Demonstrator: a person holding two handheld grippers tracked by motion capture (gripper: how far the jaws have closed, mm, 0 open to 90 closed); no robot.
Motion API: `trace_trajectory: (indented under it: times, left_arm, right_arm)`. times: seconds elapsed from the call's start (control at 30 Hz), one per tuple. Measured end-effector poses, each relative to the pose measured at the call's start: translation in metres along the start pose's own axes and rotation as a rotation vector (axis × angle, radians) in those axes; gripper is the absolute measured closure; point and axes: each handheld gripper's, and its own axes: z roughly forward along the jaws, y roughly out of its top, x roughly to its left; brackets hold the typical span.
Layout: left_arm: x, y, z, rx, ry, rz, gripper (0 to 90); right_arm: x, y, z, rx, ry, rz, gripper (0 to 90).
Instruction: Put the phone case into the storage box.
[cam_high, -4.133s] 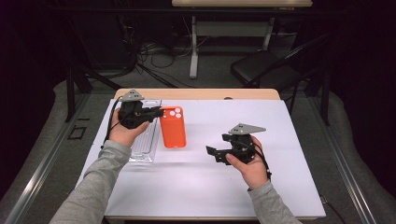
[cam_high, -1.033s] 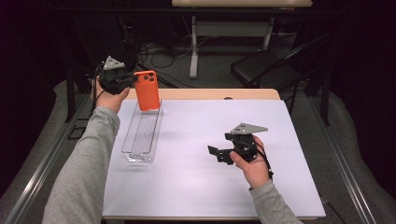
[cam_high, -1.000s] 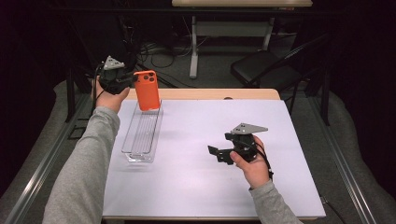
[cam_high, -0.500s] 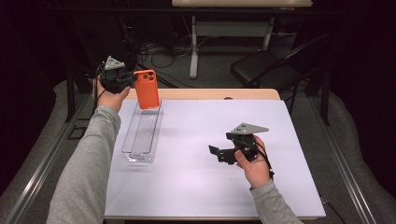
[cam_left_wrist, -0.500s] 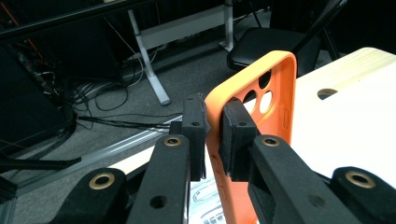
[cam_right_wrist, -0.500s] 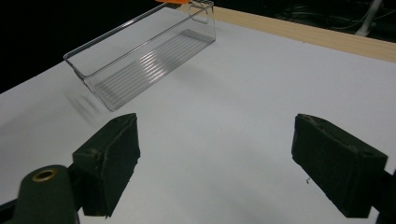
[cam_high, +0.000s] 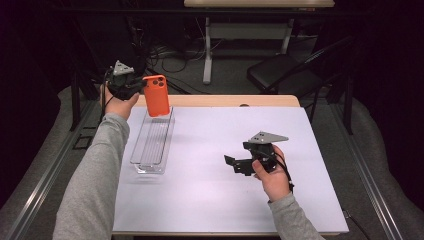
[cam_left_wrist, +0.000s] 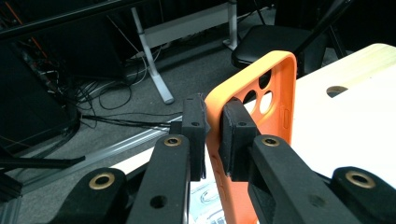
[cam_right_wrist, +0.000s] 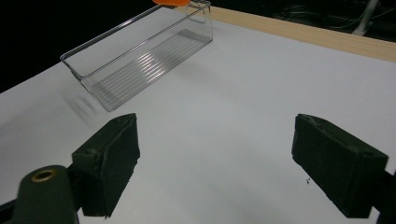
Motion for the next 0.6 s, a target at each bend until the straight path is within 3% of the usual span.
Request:
trace_trajectory:
  times: [0.6]
  left_arm:
    - [-0.002,-0.01,0.019,0.017,0.033,0.07,81.7]
  right_arm:
    - [-0.004,0.0,-0.003,-0.009,-0.017,0.006,14.7]
